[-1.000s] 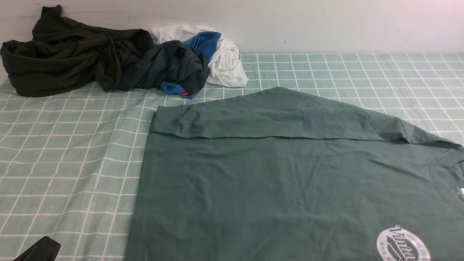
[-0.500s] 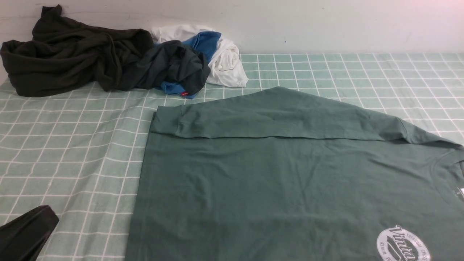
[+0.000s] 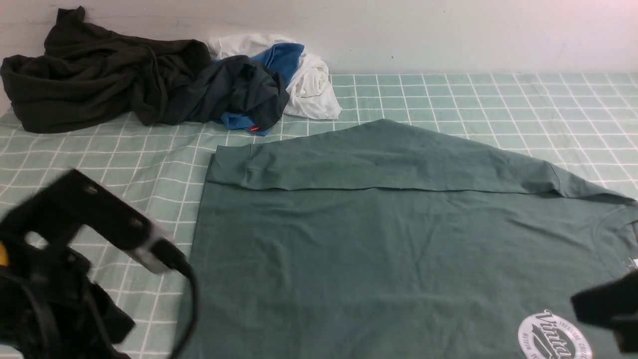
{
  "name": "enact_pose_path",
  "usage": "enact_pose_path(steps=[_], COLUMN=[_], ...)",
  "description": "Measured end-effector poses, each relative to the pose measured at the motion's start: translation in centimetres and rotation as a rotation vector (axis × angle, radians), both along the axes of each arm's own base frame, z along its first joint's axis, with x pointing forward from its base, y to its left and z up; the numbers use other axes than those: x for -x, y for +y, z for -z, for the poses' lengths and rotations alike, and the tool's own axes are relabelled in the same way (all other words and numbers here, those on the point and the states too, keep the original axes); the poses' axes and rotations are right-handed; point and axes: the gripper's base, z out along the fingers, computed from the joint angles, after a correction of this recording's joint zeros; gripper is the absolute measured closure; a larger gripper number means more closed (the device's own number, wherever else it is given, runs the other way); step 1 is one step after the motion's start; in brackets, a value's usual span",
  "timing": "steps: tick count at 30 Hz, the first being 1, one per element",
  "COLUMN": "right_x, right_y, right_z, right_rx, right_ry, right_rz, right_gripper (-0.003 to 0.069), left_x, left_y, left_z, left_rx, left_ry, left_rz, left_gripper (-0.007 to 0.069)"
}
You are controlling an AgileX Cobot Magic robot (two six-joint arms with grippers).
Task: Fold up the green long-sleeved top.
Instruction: Use the left arm to clamp the cuff closest to it
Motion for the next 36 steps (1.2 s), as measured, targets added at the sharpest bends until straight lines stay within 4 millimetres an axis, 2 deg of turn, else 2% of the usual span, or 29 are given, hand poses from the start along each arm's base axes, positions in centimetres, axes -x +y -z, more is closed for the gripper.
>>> enact_pose_path(steps=[4,7,8,9,10,11,12,15,18,22,25,26,29,30,31,34,36], right_x=[0.6,0.7,0.7,0.7,0.7,0.7,0.6,0.3,0.1,-0.1,-0.2,-0.2,-0.2,-0.2,-0.2,-0.2,-0.2], right_y=[0.8,0.8,0.7,0.7,0.6,0.6,0.6,0.6,0.7,0.7,0.8,0.8,0.8,0.8,0.8,0.7,0.7], right_z=[1.4,1.6,1.7,1.7,1.7,1.7,1.7,1.6,1.5,1.5,1.5,1.5,1.6,1.7,1.8,2.1,2.3], right_rx=[0.113,0.171,0.190,0.191,0.198,0.198,0.196,0.189,0.183,0.179,0.178,0.177,0.175,0.175,0.176,0.177,0.176], right_ry=[0.103,0.104,0.101,0.101,0.100,0.101,0.090,0.063,0.044,0.031,0.027,0.026,0.019,0.019,0.019,0.023,0.020], right_rz=[-0.114,-0.128,-0.127,-0.125,-0.116,-0.115,-0.108,-0.098,-0.093,-0.086,-0.085,-0.085,-0.081,-0.081,-0.080,-0.079,-0.076], right_gripper=[0.0673,0.0673,0.0673,0.0673,0.0673,0.0673,0.0673,0.0673,0.0673,0.0673,0.0673,0.0673,0.0673,0.0673,0.0673,0.0673,0.0673], left_x=[-0.7,-1.5,-1.9,-2.0,-2.5,-2.6,-3.1,-4.0,-4.6,-5.0,-4.9,-4.9,-4.7,-4.7,-4.7,-4.9,-5.5], left_y=[-3.2,-5.0,-5.8,-5.9,-6.7,-6.7,-7.3,-8.1,-8.5,-8.7,-8.8,-8.8,-8.9,-8.9,-9.0,-9.0,-9.2], left_z=[2.7,5.1,6.4,6.6,8.0,8.2,9.3,11.4,12.5,13.0,13.0,13.0,13.0,13.0,12.9,12.3,11.2], left_rx=[-0.085,-0.156,-0.183,-0.186,-0.208,-0.210,-0.220,-0.232,-0.229,-0.221,-0.212,-0.211,-0.198,-0.198,-0.198,-0.215,-0.231], left_ry=[0.132,0.210,0.241,0.246,0.271,0.273,0.282,0.284,0.267,0.253,0.261,0.262,0.282,0.282,0.287,0.290,0.265], left_rz=[0.105,0.140,0.150,0.152,0.162,0.164,0.169,0.181,0.180,0.176,0.169,0.168,0.156,0.155,0.156,0.176,0.195], left_gripper=[0.0550,0.0473,0.0425,0.0418,0.0360,0.0353,0.0306,0.0230,0.0207,0.0214,0.0290,0.0290,0.0484,0.0495,0.0559,0.0587,0.0587])
